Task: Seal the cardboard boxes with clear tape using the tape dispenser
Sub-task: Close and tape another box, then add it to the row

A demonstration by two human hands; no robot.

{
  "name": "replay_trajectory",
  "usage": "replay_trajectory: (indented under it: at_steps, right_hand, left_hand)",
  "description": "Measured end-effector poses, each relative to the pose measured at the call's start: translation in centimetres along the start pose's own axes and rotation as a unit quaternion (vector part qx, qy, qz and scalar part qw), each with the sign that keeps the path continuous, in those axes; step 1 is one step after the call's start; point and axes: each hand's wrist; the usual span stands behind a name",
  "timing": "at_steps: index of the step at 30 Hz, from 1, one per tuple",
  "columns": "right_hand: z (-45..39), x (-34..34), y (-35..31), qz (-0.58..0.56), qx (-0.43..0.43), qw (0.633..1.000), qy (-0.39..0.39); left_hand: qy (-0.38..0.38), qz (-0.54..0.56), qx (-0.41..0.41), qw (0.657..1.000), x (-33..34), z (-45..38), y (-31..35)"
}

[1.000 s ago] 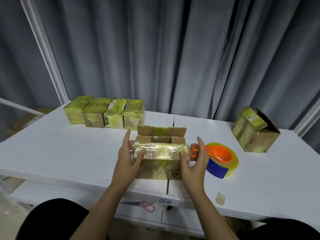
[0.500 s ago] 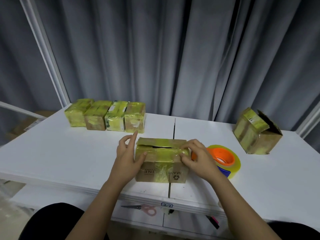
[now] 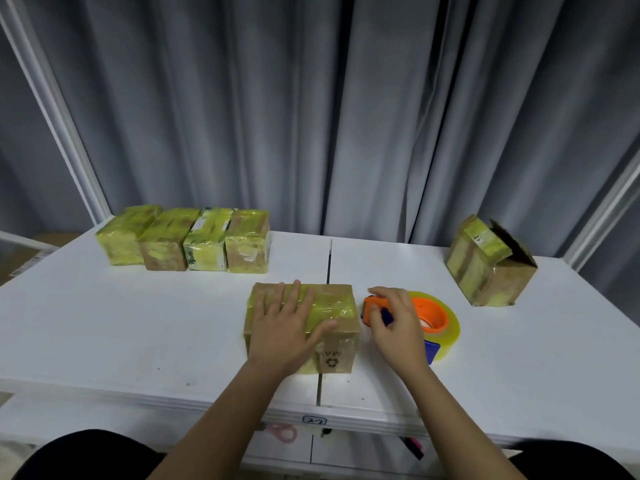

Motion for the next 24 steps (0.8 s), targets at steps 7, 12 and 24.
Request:
replay_trajectory:
  at_steps: [7,12,24]
  right_hand:
    - [-0.9,-2.8,4.1,0.376,0.196,0.894,-0.145]
    - [-1.2,-3.3,4.9,0.357,0.119,0.922,-0.097]
    - [-2.6,-7.5,2.4,-0.123,0.072,0.99,-0.01]
  left_hand:
    - [-0.014,-0.017,0.015,1.0,-0.4,0.1,0.0]
    - [0.002,-0.03,0.008,1.0,-0.3,0.0,0.3]
    - [0.013,-0.063,0.087,0.994,-0.3,-3.7,0.7]
Point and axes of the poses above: each hand's wrist, its own z-axis away from the middle knuckle, its own x-axis out of the palm, y = z × x, and after that the axes turned 14 degrees about -z, right-handed
